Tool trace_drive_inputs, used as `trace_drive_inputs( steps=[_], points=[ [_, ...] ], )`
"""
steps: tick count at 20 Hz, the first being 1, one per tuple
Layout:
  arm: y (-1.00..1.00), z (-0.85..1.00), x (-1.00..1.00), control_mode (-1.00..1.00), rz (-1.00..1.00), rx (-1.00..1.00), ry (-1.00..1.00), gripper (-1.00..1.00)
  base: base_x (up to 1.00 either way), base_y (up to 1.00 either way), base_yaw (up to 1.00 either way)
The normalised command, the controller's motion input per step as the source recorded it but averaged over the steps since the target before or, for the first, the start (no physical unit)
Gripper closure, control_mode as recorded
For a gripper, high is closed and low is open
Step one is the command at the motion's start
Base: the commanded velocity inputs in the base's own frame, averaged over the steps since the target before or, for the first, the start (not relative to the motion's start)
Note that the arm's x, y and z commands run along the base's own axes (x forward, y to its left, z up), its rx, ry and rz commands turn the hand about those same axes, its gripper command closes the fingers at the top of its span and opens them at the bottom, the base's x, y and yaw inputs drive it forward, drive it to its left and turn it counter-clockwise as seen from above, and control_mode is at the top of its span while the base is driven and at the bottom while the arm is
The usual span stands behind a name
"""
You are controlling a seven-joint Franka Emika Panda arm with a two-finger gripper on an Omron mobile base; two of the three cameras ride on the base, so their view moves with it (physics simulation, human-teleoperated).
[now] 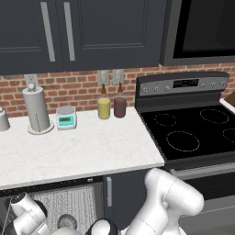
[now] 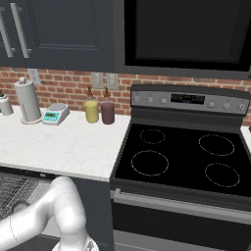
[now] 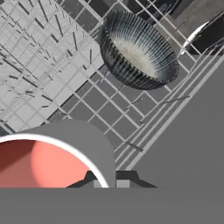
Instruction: Pick up the cup and bowl from the counter, place them in the dishwasher, and close the dishwasher door.
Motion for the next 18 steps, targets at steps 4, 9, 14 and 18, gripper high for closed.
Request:
trace_drive_inputs(
  steps=[4, 9, 14, 18],
  points=[
    [0.25, -0.16, 0.44, -1.0, 0.0, 0.0, 0.0, 1.0, 0.0, 0.0, 0.0],
    [0.17, -0.14, 0.49, -1.0, 0.0, 0.0, 0.0, 1.0, 0.0, 0.0, 0.0],
    [0.15, -0.43, 0.11, -1.0, 0.0, 0.0, -0.01, 1.0, 0.0, 0.0, 0.0],
    [0.11, -0.65, 0.0, -1.0, 0.0, 0.0, 0.0, 1.0, 0.0, 0.0, 0.0]
  ],
)
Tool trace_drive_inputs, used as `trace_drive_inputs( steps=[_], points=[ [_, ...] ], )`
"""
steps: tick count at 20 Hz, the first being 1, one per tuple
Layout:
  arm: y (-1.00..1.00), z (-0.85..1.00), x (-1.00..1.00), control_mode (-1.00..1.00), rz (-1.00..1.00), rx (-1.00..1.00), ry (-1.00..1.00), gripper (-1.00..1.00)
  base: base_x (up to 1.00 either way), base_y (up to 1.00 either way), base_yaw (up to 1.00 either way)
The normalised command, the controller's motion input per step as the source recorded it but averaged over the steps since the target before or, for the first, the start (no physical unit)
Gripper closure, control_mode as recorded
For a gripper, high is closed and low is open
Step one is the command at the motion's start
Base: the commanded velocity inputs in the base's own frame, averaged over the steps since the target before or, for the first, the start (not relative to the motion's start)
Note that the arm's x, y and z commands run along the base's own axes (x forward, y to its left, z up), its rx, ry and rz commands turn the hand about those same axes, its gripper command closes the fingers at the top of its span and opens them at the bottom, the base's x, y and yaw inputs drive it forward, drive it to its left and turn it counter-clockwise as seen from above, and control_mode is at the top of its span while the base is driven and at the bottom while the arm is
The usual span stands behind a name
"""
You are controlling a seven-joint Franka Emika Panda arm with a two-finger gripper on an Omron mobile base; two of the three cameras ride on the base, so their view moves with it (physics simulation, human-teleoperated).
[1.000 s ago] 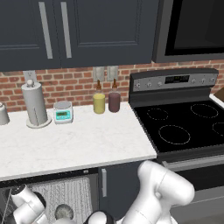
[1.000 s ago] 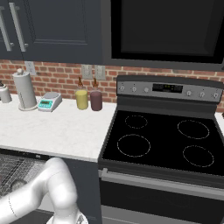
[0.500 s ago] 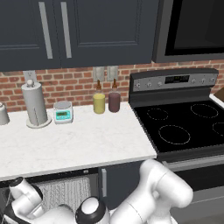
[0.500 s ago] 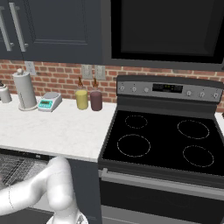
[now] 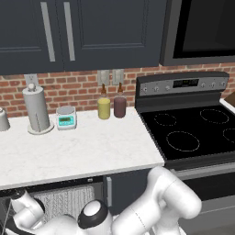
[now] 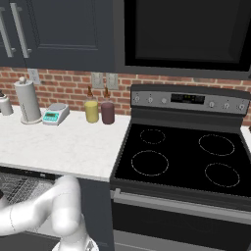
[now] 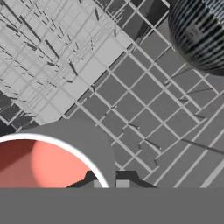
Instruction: Pick up the cup and bowl from the counter, place them in the dishwasher, and close the dishwasher door.
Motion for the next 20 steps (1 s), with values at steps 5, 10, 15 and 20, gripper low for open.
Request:
trace_drive_inputs(
  steps=[5, 10, 15, 20],
  points=[
    [0.02, -0.68, 0.0, -1.0, 0.0, 0.0, 0.0, 1.0, 0.0, 0.0, 0.0],
    [0.0, -0.68, 0.0, -1.0, 0.0, -0.03, 0.0, 1.0, 0.0, 0.0, 0.0],
    [0.01, -0.24, -0.01, -1.0, 0.0, -0.01, 0.0, 1.0, 0.0, 0.0, 0.0],
    [0.0, 0.0, -0.04, -1.0, 0.0, 0.0, 0.0, -1.0, 0.0, 0.0, 0.0]
  ],
)
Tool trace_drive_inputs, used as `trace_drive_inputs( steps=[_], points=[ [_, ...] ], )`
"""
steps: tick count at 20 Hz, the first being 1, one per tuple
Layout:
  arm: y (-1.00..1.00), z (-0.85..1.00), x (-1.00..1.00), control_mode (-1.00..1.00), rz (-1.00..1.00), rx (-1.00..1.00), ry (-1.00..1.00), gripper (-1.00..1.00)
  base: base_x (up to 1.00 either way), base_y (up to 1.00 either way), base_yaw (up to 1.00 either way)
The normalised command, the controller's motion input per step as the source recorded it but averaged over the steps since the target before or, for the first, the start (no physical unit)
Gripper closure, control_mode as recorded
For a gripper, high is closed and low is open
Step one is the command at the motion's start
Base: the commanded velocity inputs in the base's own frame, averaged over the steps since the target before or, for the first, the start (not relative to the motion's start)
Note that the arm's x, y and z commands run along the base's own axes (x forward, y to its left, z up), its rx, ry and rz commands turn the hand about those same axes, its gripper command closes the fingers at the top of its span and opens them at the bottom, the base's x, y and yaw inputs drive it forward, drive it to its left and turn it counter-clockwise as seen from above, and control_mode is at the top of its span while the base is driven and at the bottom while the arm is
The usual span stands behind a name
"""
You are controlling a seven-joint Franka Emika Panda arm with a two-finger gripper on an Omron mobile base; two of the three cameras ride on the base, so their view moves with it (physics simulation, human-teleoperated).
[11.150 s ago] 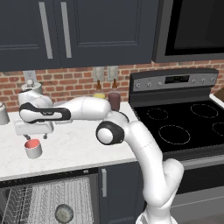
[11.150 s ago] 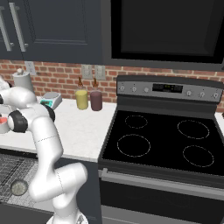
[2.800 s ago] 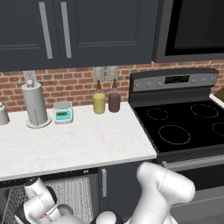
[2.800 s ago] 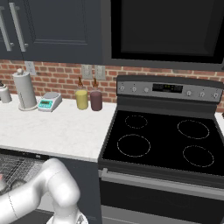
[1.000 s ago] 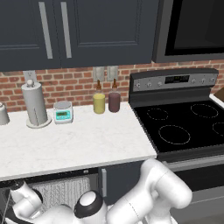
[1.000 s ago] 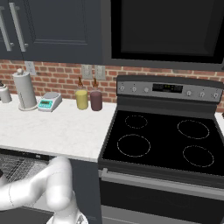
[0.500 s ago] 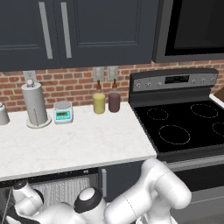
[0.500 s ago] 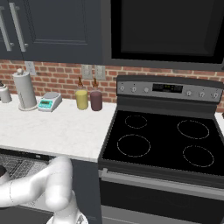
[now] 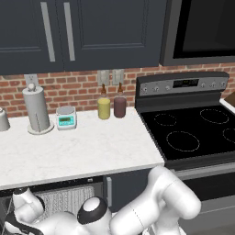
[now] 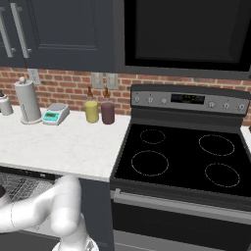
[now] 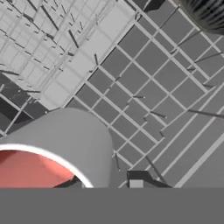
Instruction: Pick up the cup and bowl from the counter, place them in the dishwasher, and close the dishwasher door.
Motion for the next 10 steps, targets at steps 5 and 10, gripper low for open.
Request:
trace_drive_inputs(
  steps=[5, 10],
  points=[
    [0.0, 0.0, -0.06, -1.0, 0.0, 0.0, -0.01, -1.0, 0.0, 0.0, 0.0],
    [-0.01, 0.13, -0.03, -1.0, 0.0, 0.0, -0.03, -1.0, 0.0, 0.0, 0.0]
  ],
)
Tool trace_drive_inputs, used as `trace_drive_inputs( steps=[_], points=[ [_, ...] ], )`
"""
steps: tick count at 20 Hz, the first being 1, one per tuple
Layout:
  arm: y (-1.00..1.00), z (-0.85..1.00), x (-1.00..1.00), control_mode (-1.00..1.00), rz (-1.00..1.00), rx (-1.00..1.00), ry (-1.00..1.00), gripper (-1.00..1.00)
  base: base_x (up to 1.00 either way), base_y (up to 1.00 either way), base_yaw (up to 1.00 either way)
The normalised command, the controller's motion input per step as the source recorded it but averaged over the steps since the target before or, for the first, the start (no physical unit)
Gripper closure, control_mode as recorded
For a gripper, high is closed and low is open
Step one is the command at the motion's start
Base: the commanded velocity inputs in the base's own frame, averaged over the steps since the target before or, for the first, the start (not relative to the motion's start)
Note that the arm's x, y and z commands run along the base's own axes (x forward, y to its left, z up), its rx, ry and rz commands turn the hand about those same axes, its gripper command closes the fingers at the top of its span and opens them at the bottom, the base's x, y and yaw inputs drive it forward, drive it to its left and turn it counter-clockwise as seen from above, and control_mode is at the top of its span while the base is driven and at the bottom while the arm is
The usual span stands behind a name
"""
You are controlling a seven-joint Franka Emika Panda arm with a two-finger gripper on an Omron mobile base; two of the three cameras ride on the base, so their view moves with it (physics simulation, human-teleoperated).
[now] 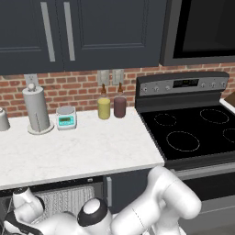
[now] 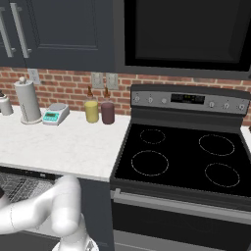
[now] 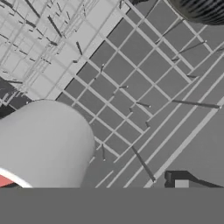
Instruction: Pick up the cup and bowl from the counter, place them in the dishwasher, and close the dishwasher door.
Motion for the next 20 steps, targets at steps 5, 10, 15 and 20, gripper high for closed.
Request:
trace_drive_inputs(
  steps=[5, 10, 15, 20],
  points=[
    [-0.07, 0.66, -0.2, -1.0, 0.0, 0.0, -0.15, -1.0, 0.0, 0.0, 0.0],
    [-0.11, 0.73, -0.22, -1.0, 0.0, 0.0, -0.14, -1.0, 0.0, 0.0, 0.0],
    [-0.13, 0.71, -0.19, -1.0, 0.0, 0.0, -0.15, -1.0, 0.0, 0.0, 0.0],
    [-0.05, 0.8, -0.01, -1.0, 0.0, 0.0, -0.18, -1.0, 0.0, 0.0, 0.0]
  ],
)
